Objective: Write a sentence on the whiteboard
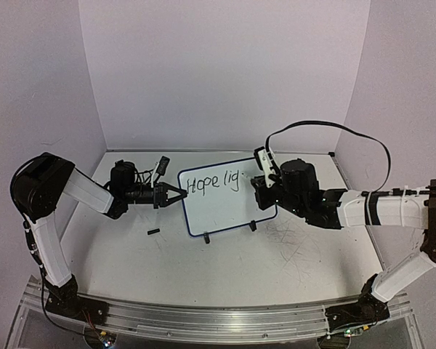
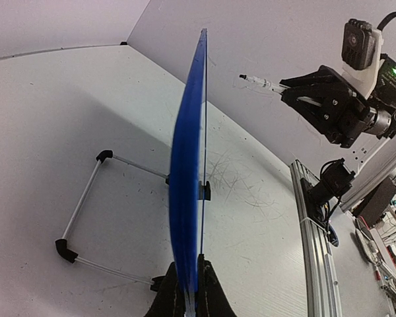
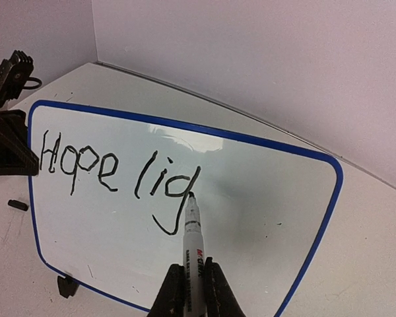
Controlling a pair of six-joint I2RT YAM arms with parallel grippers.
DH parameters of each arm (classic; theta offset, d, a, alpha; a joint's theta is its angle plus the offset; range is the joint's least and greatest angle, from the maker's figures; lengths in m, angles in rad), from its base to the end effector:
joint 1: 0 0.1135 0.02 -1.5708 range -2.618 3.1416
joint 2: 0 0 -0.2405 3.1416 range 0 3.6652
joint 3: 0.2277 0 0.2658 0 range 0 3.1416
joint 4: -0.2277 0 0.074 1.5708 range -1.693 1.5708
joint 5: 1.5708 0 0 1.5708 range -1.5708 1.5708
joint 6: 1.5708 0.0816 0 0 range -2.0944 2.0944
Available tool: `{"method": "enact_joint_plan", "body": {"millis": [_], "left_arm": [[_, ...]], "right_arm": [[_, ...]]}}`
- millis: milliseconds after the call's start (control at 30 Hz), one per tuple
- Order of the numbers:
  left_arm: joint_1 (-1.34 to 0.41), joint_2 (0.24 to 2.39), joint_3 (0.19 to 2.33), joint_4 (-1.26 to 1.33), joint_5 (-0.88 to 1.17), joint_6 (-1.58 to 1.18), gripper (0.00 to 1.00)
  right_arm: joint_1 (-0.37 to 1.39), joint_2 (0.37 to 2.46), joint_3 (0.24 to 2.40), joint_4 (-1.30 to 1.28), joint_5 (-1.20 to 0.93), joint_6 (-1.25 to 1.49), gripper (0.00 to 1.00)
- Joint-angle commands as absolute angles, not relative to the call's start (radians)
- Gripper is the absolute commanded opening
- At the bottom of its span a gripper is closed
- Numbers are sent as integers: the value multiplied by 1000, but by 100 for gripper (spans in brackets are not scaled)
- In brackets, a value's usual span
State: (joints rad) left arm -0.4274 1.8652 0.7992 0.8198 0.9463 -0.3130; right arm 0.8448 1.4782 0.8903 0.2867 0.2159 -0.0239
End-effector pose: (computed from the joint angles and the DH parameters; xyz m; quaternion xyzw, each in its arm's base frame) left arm 0.3234 -0.2201 0.1164 0.3199 0.6848 -0.5331 0.3803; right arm 0.2742 0.2825 0.2137 -0.2789 0.7531 0.1557 0.5752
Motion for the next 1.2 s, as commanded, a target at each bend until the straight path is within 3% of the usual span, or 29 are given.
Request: {"method": "enact_joint_plan", "body": {"millis": [0, 1167], "left_arm": [[-445, 1879, 816, 730, 905, -234, 0], [-446, 1872, 811, 725, 905, -227, 0]], "right_arm": [[862, 1516, 949, 329, 252, -85, 0], [831, 1629, 1037, 264, 349, 13, 0]]}}
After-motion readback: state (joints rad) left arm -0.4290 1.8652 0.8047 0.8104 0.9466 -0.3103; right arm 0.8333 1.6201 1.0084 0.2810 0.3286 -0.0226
